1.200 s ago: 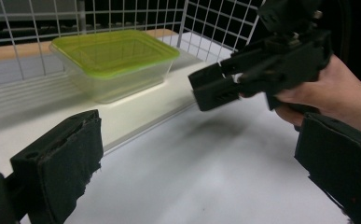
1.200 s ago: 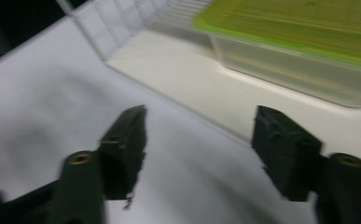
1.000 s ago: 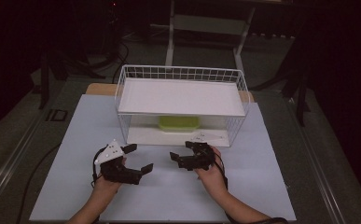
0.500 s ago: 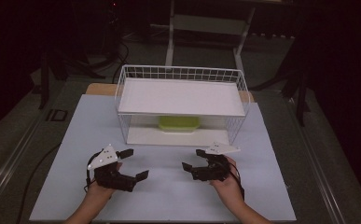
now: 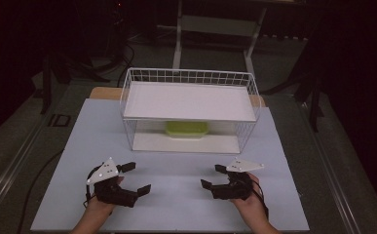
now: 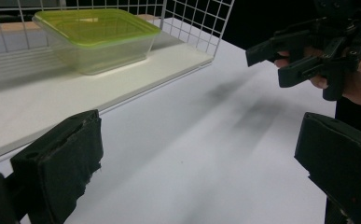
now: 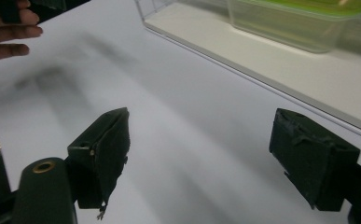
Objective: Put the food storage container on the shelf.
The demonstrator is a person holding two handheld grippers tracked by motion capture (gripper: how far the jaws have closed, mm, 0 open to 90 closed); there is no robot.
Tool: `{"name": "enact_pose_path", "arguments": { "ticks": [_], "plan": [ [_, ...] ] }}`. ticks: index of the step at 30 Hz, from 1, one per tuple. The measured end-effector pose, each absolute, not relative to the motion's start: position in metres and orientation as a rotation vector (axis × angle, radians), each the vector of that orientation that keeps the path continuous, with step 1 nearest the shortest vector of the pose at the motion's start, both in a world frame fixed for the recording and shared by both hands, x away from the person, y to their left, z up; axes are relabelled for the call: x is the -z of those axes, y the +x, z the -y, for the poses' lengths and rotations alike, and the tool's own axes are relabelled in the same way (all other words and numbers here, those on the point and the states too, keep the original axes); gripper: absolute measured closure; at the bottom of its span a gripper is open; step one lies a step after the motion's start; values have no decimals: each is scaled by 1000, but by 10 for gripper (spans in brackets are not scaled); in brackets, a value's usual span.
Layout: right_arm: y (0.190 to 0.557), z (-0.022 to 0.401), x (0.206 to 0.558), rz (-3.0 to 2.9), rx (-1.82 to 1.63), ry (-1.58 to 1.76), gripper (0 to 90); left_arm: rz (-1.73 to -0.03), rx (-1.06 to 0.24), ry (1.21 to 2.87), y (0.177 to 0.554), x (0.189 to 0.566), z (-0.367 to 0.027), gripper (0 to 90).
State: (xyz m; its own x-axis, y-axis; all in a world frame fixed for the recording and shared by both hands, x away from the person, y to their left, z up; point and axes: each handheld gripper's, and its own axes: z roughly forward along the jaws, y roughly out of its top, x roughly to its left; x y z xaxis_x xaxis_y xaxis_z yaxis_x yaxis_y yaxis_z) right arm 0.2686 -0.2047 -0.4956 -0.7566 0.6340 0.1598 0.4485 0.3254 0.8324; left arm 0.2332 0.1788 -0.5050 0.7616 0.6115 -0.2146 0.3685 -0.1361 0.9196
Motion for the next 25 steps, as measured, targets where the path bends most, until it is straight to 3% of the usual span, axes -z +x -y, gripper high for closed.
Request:
{"name": "enact_pose_path", "arguments": {
  "ticks": [25],
  "plan": [
    [267, 235, 506, -2298, -1368, 1010, 185, -726, -246, 1749, 234, 512, -170, 17]
  ]
}}
